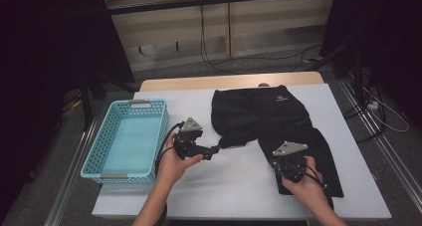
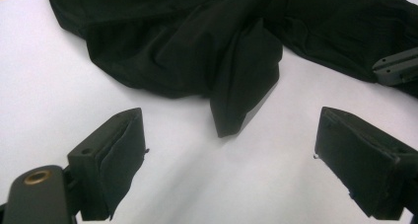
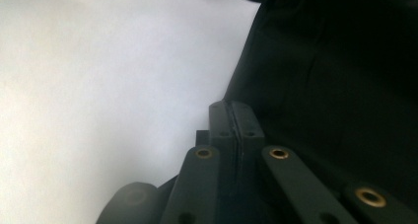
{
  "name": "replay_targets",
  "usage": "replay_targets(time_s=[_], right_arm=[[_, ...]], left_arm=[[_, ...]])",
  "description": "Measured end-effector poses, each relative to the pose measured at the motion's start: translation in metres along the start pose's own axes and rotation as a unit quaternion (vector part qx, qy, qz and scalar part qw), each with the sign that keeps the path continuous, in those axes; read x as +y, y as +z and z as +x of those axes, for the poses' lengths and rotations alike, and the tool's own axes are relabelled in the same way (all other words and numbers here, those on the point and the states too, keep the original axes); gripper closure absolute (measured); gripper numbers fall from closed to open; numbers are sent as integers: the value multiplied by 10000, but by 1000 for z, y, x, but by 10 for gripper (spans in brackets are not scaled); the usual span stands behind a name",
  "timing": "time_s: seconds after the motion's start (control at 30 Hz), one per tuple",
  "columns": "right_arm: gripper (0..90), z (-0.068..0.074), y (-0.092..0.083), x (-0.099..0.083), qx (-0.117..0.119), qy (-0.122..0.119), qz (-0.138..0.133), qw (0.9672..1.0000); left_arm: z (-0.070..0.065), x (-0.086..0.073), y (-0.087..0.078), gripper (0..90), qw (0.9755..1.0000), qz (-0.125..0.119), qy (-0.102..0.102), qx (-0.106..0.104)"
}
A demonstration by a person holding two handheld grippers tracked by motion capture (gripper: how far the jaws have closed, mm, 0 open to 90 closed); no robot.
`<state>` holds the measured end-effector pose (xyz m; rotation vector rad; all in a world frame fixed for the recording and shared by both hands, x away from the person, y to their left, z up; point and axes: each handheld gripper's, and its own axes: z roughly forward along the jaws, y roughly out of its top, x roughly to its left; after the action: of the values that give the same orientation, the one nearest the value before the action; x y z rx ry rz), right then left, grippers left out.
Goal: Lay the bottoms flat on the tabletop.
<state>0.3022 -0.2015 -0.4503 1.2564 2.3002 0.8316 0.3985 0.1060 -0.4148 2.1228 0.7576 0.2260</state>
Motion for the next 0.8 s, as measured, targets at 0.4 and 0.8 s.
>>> replay_targets(time_s=[0.4, 0.8], right_arm=[[588, 10, -2, 4, 467, 121, -404, 9980], [470, -43, -42, -30, -413, 735, -498, 9952]], left_arm=[[1, 0, -2, 117, 10000, -34, -7, 16], [-1, 6, 4, 117, 10000, -51, 35, -66]])
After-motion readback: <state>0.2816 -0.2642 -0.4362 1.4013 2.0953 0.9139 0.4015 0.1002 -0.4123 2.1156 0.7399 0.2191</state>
